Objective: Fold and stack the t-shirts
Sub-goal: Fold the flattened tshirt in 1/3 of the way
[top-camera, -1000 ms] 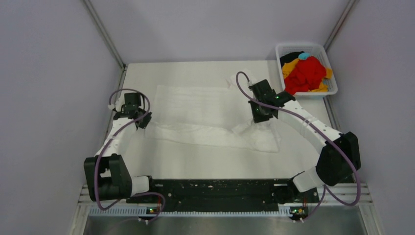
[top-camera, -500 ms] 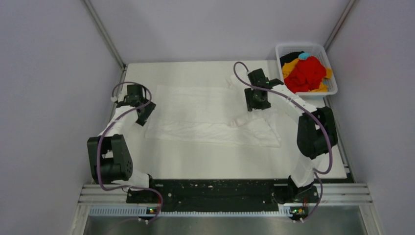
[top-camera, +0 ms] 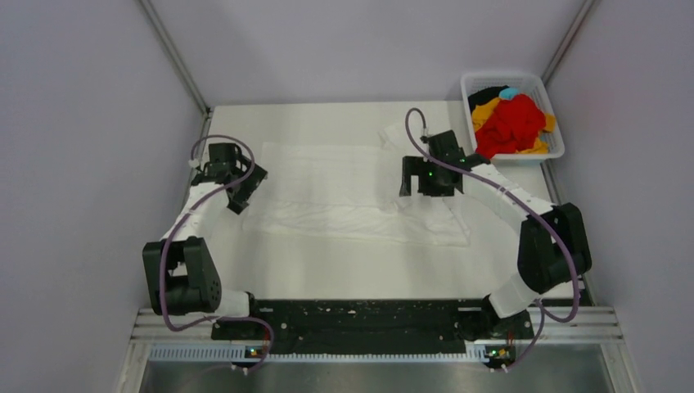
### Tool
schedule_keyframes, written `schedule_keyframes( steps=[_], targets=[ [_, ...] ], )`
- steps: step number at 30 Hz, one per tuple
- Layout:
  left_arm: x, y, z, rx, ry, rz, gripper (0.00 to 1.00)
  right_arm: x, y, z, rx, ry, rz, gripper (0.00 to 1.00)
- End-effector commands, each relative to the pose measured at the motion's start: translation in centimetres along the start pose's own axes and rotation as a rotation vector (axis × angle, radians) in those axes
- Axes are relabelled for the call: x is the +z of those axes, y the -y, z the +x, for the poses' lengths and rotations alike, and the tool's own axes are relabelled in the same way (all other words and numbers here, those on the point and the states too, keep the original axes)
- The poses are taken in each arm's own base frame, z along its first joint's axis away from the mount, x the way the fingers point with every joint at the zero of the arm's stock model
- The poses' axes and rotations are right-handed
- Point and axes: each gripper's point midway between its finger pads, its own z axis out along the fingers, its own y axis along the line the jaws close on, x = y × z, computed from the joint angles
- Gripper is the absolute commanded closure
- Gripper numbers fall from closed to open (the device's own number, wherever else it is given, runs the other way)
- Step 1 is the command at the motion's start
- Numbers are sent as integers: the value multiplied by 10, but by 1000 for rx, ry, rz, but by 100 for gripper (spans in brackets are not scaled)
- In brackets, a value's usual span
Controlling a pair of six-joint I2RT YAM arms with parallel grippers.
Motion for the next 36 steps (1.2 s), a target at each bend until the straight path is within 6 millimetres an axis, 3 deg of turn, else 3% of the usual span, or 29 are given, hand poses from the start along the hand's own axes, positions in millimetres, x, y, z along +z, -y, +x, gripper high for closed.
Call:
schedule_keyframes(
  steps=[1,3,8,14,20,24,31,33,36],
  targets=[
    [-9,10,31,39,-94,152,1,5,-41,24,82,-33,-268,1],
    [-8,9,39,49,-107,171,1,11,-46,28,78,-31,-294,1],
    [-4,-7,46,70,-127,116,1,33,-50,18,68,-8,-301,1],
    [-9,-21,43,81,-100,56,1,59,-47,19,85,-38,-265,1],
    [-12,-29,39,87,-74,25,1,68,-48,22,82,-23,-268,1],
    [-13,-31,41,90,-80,21,1,77,-52,0,90,39,-272,1],
    [-18,-29,37,99,-63,31,1,83,-61,-73,62,205,-239,1],
    [-17,-25,36,102,-65,42,1,86,-61,-84,54,217,-222,1],
    [-14,-15,36,108,-86,72,1,81,-62,-86,45,212,-219,1]
  ],
)
